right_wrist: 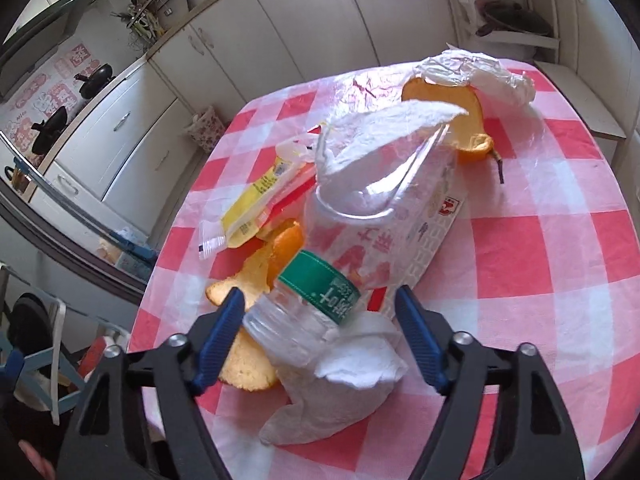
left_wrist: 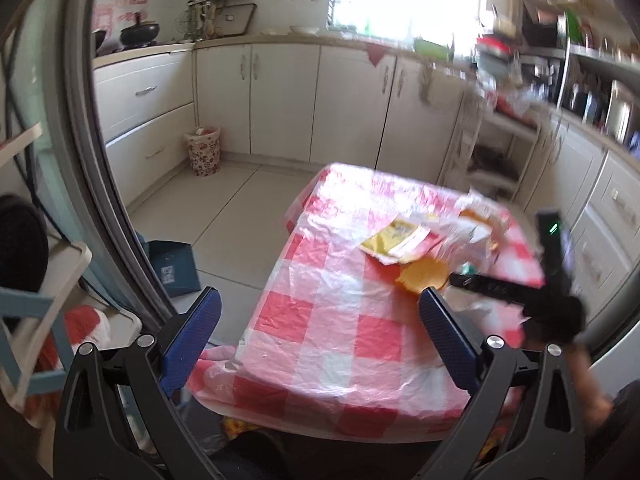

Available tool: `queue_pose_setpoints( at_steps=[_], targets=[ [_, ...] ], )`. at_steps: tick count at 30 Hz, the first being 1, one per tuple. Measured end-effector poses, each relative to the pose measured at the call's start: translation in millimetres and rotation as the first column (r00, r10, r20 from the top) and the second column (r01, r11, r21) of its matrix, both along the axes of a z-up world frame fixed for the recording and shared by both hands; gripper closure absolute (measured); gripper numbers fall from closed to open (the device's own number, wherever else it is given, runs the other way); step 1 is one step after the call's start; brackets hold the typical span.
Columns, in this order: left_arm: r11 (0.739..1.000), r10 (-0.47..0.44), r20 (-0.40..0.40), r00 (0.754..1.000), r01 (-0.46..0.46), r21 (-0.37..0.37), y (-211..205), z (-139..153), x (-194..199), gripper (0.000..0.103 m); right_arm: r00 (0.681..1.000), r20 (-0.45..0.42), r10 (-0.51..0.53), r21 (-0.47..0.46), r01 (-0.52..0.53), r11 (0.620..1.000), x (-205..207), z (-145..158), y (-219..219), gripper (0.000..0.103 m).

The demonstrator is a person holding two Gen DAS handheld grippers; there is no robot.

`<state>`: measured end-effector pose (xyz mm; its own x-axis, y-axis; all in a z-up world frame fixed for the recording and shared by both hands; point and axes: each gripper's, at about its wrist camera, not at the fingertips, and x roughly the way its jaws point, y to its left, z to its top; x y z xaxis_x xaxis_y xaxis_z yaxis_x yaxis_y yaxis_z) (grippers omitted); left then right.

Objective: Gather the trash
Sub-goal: 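Grasp the clear plastic bottle with green label using the right tool, then grasp the yellow snack wrapper with the left tool while the right tool lifts the bottle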

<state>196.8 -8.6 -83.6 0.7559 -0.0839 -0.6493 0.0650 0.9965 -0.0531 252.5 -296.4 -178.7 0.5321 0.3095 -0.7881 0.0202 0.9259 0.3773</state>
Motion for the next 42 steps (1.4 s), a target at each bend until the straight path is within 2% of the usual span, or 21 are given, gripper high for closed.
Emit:
queue_pose_setpoints(
  at_steps=[1,3,5,6,9,14,17,21,23,24,25,26,27,28,31,32,36,38,39,40,42],
  targets=[
    [0.999,-0.039,-0.047,0.998,0.04,0.019,-8,-7,11,0.008,1.0,-0.011,0.014,-0.019,-0.014,1.0,-2,1,-4,0.045],
    [0.994,-0.09,-0.147,0.985,0.097,0.045,-22,-24,32,0.008,0.999,-0.02,0.032,-0.041,-0.033,0.999,-8,3,-14,0.048],
    [0.982,-0.129,-0.226,0.966,0.156,0.106,-40,-42,53,0.008,0.999,-0.026,0.039,-0.051,-0.041,0.998,-16,7,-30,0.056],
    [0.972,-0.145,-0.244,0.959,0.184,0.148,-50,-48,62,0.008,0.999,-0.024,0.037,-0.056,-0.038,0.998,-20,9,-38,0.058],
    [0.944,-0.177,-0.218,0.96,0.229,0.239,-73,-52,77,0.008,1.0,-0.017,0.019,-0.058,-0.02,0.998,-26,14,-63,0.059],
    [0.92,-0.22,-0.222,0.95,0.278,0.277,-103,-59,116,0.008,1.0,-0.011,0.017,0.018,-0.016,1.0,-21,14,-80,0.04],
    [0.906,-0.218,-0.239,0.946,0.288,0.312,-118,-70,139,0.008,0.999,-0.003,0.05,0.02,-0.05,0.999,-14,13,-67,0.034],
    [0.889,-0.239,-0.309,0.921,0.335,0.313,-128,-95,166,0.008,0.996,-0.038,0.084,-0.009,-0.085,0.996,-7,1,-49,0.032],
    [0.888,-0.23,-0.314,0.921,0.331,0.32,-129,-102,175,0.009,0.995,-0.041,0.092,-0.007,-0.092,0.996,-4,-3,-46,0.032],
    [0.892,-0.234,-0.313,0.921,0.331,0.308,-129,-102,178,0.015,0.995,-0.039,0.092,-0.01,-0.093,0.996,-4,-3,-46,0.032],
    [0.903,-0.233,-0.308,0.922,0.323,0.284,-127,-100,182,0.028,0.995,-0.037,0.094,-0.012,-0.094,0.995,-3,-4,-47,0.033],
    [0.916,-0.232,-0.312,0.922,0.315,0.25,-124,-100,185,0.034,0.995,-0.037,0.093,-0.01,-0.094,0.996,-3,-5,-48,0.034],
    [0.927,-0.235,-0.324,0.916,0.312,0.208,-123,-100,190,0.05,0.995,-0.038,0.091,-0.009,-0.091,0.996,-2,-6,-50,0.036],
    [0.935,-0.24,-0.347,0.906,0.312,0.168,-122,-102,195,0.072,0.995,-0.042,0.089,-0.007,-0.089,0.996,-2,-7,-52,0.042],
    [0.937,-0.24,-0.372,0.897,0.315,0.153,-119,-105,197,0.1,0.996,-0.044,0.081,-0.001,-0.081,0.997,-3,-7,-58,0.053],
    [0.938,-0.244,-0.363,0.899,0.314,0.145,-118,-102,196,0.102,0.997,-0.043,0.069,-0.009,-0.07,0.998,-4,-6,-62,0.055],
    [0.936,-0.276,-0.322,0.906,0.33,0.125,-110,-85,187,0.1,0.999,-0.033,0.021,0.05,-0.02,0.999,-6,-4,-77,0.053],
    [0.935,-0.275,-0.328,0.904,0.33,0.127,-105,-83,186,0.077,0.999,-0.028,0.023,0.065,-0.021,0.998,-6,-3,-76,0.04],
    [0.94,-0.258,-0.329,0.908,0.315,0.133,-102,-84,187,0.051,0.999,-0.026,0.025,0.055,-0.024,0.998,-6,-3,-74,0.039],
    [0.945,-0.242,-0.329,0.913,0.299,0.136,-96,-84,188,0.041,0.999,-0.033,0.033,0.044,-0.031,0.999,-5,-4,-70,0.038],
    [0.954,-0.235,-0.353,0.906,0.284,0.096,-86,-87,193,0.04,0.998,-0.046,0.042,0.034,-0.04,0.999,-2,-7,-64,0.038]
  ],
)
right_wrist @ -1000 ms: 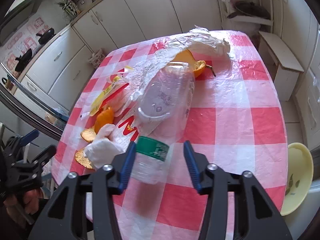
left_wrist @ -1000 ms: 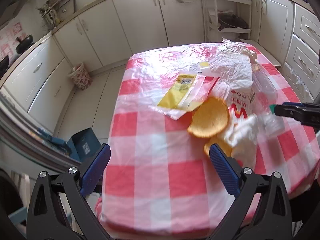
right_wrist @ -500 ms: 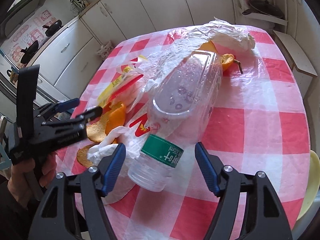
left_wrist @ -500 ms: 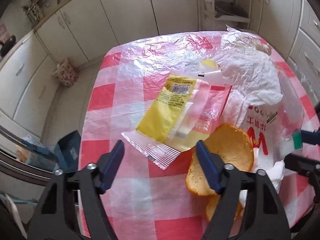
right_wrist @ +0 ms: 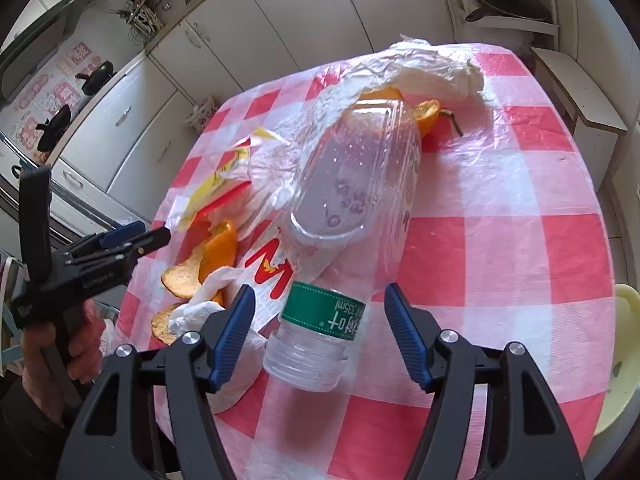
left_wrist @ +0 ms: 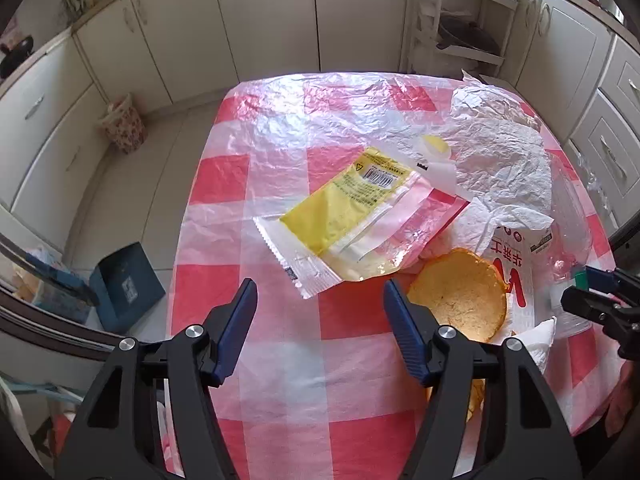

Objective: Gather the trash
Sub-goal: 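Grasp the yellow snack wrapper with the left tool while the right tool lifts the bottle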

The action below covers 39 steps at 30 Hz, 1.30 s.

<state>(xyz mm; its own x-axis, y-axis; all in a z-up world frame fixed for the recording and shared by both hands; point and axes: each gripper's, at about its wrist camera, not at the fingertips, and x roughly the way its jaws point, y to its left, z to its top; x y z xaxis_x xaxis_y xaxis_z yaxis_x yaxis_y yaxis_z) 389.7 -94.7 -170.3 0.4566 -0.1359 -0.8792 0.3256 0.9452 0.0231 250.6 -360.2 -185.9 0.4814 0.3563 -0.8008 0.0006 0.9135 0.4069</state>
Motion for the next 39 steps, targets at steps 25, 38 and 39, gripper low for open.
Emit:
queue_pose_setpoints(
  at_steps=[25,38,39],
  targets=[
    [0.729,0.262,-0.434,0.862,-0.471,-0.496,26,-51,59,0.099,1.0,-0.012,0.027,0.007,-0.027,1.0,8,-8,-2,0.058],
    [0.753,0.203,-0.15,0.968,-0.252,-0.608,47,39,28,0.101,1.0,-0.002,0.01,-0.082,-0.01,0.997,6,-7,1,0.051],
    [0.756,0.198,-0.144,0.97,-0.244,-0.607,47,41,26,0.101,1.0,0.003,0.019,-0.105,-0.019,0.994,6,-6,4,0.051]
  ],
)
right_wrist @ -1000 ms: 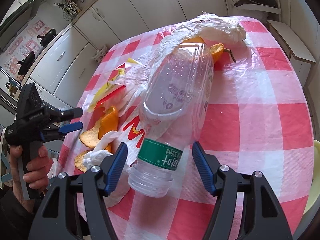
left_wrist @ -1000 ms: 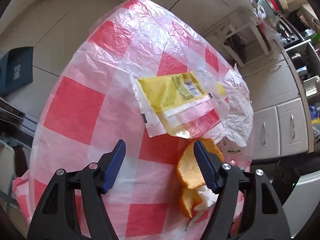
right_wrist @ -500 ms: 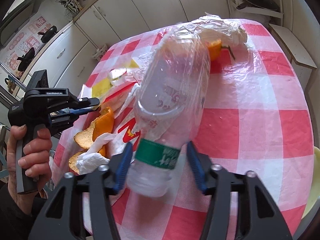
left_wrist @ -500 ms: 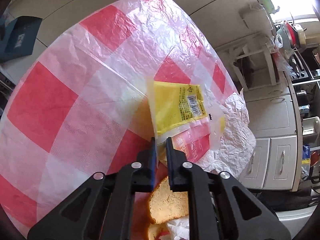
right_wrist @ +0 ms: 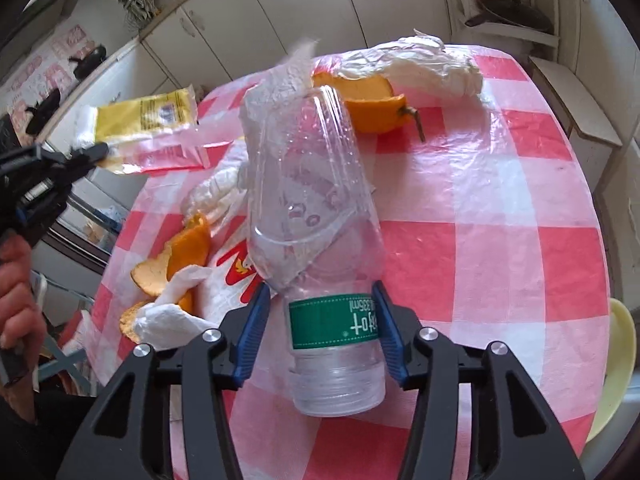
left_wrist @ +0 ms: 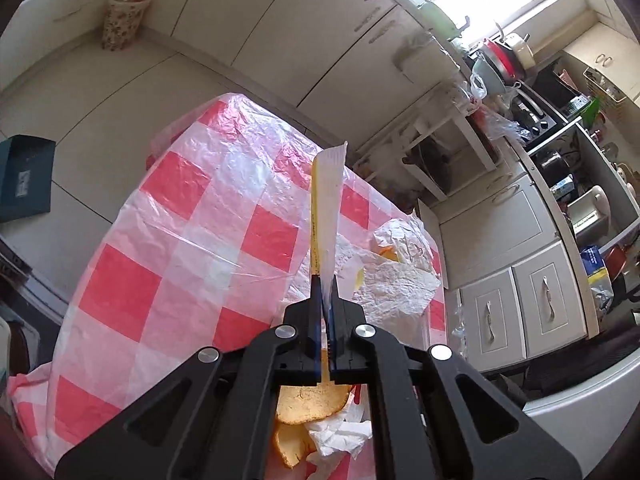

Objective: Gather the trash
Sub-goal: 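Grasp the yellow snack wrapper with the left tool while the right tool lifts the bottle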

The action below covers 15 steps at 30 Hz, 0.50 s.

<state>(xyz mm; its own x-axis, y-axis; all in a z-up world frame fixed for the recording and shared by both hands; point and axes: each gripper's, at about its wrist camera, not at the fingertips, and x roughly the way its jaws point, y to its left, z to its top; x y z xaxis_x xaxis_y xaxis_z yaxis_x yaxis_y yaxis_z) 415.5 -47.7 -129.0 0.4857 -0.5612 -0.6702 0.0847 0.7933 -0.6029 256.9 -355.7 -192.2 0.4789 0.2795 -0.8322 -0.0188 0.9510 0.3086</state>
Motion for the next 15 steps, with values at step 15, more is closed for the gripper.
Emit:
queue_pose_setpoints(
  at_steps=[15],
  targets=[
    [0.985,-0.165,0.198,0.966,0.151,0.083,2,45,-67,0.101,0.997,0.066,-0.033,0.229,0.017,0.973,-60,39,-45,0.063]
  ],
)
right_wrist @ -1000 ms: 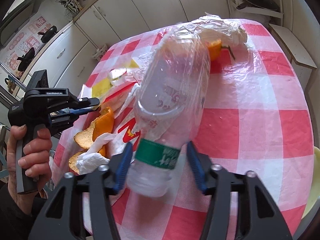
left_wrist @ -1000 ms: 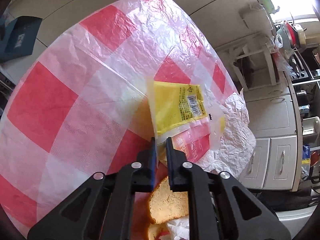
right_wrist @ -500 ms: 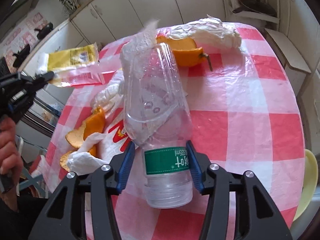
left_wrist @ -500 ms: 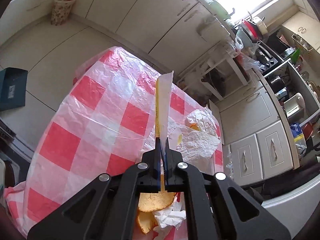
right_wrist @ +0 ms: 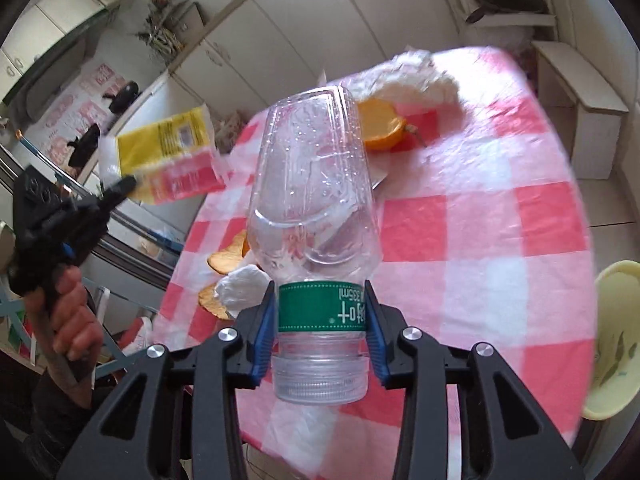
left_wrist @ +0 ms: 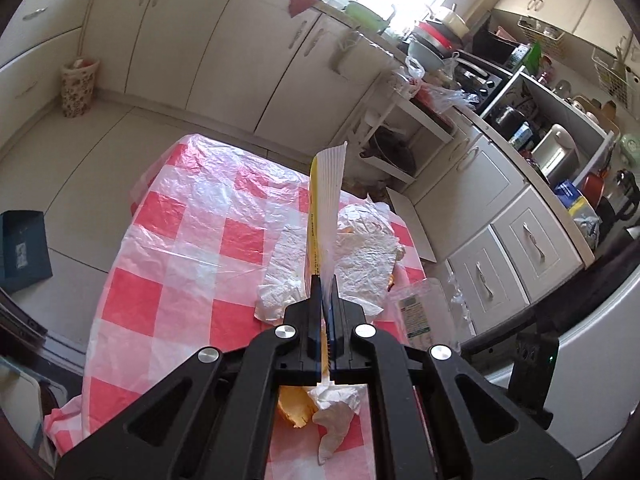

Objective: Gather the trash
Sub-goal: 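Grasp the yellow snack wrapper with the left tool while the right tool lifts the bottle, then carry the wrapper and bottle to the yellow basin and open both tools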

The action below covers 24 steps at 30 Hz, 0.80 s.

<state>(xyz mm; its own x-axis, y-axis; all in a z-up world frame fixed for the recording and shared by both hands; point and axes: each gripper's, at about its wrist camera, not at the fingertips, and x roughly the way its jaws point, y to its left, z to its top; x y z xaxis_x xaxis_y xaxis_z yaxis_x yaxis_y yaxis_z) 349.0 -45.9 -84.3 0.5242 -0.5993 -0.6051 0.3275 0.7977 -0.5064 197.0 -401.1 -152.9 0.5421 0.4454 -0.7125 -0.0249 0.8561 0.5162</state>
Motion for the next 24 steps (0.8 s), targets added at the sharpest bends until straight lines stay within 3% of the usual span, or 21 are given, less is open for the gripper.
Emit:
queue_pose_setpoints(
  at_steps=[4,9,16,19,20,24],
  targets=[
    [0.997,-0.065,0.036,0.997,0.066,-0.027,-11,13,-16,0.101,0.994,0.034,-0.1,-0.01,0.101,0.995,-20,13,-41,0.063],
    [0.984,-0.164,0.049,0.985,0.167,-0.061,-48,20,-35,0.101,0.961,0.005,-0.276,-0.062,0.276,0.959,-49,2,-103,0.063],
    [0.937,-0.334,0.017,0.943,0.334,-0.1,-149,15,-64,0.101,0.886,-0.174,-0.429,-0.165,0.403,0.9,-75,-51,-175,0.063],
    [0.917,-0.386,-0.027,0.922,0.381,-0.118,-199,3,-75,0.101,0.842,-0.277,-0.464,-0.167,0.433,0.886,-76,-72,-201,0.057],
    [0.912,-0.401,-0.045,0.915,0.394,-0.116,-216,-2,-80,0.101,0.832,-0.274,-0.482,-0.154,0.457,0.876,-78,-70,-210,0.049],
    [0.887,-0.461,-0.111,0.88,0.459,-0.046,-290,-33,-105,0.101,0.829,-0.146,-0.54,-0.083,0.534,0.842,-79,-29,-234,0.043]
  ],
)
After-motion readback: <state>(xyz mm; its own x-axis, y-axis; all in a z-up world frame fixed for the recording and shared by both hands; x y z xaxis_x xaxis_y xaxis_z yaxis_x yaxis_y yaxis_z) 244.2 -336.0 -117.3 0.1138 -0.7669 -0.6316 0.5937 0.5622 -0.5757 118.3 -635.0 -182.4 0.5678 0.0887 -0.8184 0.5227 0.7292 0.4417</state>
